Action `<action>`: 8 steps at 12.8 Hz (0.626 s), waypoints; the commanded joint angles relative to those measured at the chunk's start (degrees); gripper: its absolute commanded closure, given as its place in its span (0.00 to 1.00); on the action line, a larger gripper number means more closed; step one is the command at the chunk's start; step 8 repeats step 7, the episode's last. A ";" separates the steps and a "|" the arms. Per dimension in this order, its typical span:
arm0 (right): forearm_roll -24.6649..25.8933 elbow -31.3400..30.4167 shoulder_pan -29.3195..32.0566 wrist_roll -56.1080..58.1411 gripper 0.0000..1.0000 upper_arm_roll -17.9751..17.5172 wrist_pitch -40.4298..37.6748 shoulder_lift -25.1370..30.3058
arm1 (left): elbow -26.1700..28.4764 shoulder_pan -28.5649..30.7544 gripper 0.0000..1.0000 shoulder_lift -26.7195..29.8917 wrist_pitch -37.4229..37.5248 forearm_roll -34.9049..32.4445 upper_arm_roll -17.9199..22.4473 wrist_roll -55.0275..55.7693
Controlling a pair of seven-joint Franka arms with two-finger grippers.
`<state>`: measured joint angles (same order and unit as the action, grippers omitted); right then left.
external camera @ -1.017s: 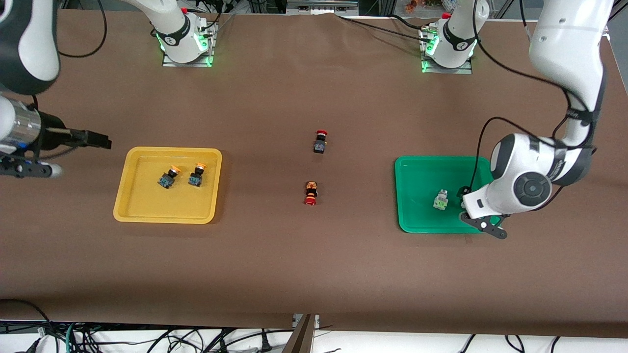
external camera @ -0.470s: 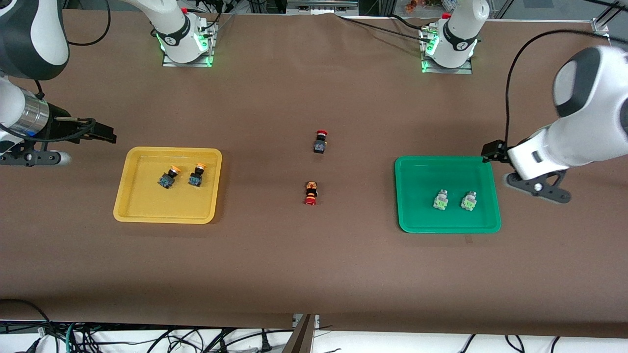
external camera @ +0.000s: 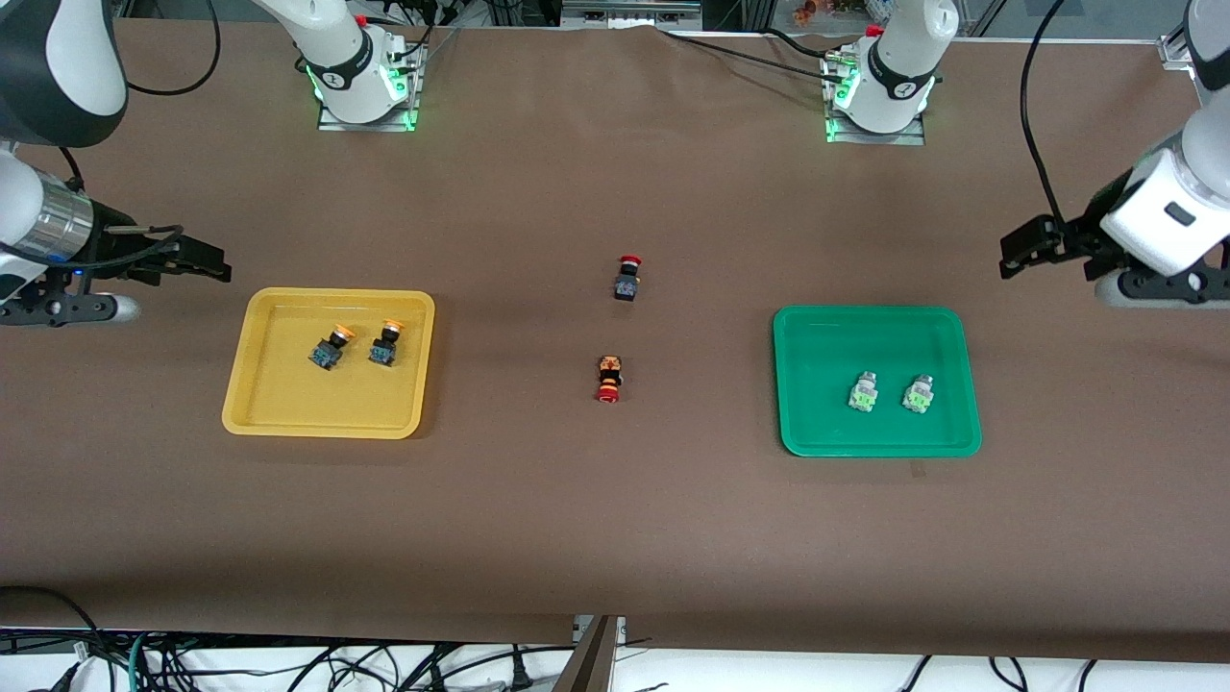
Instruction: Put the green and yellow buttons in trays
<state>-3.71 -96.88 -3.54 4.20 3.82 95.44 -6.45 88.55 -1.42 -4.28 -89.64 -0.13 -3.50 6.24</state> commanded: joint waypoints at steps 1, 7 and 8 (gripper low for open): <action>3.78 0.11 6.00 -0.16 0.00 -6.37 -3.23 2.06 | 3.82 -1.30 0.00 1.64 -1.59 0.75 2.09 0.79; 5.47 0.11 5.91 -0.25 0.00 -6.90 -3.07 3.11 | 2.33 -1.39 0.00 0.59 -1.24 0.57 1.57 1.40; 5.47 0.11 5.91 -0.25 0.00 -6.90 -3.07 3.11 | 2.33 -1.39 0.00 0.59 -1.24 0.57 1.57 1.40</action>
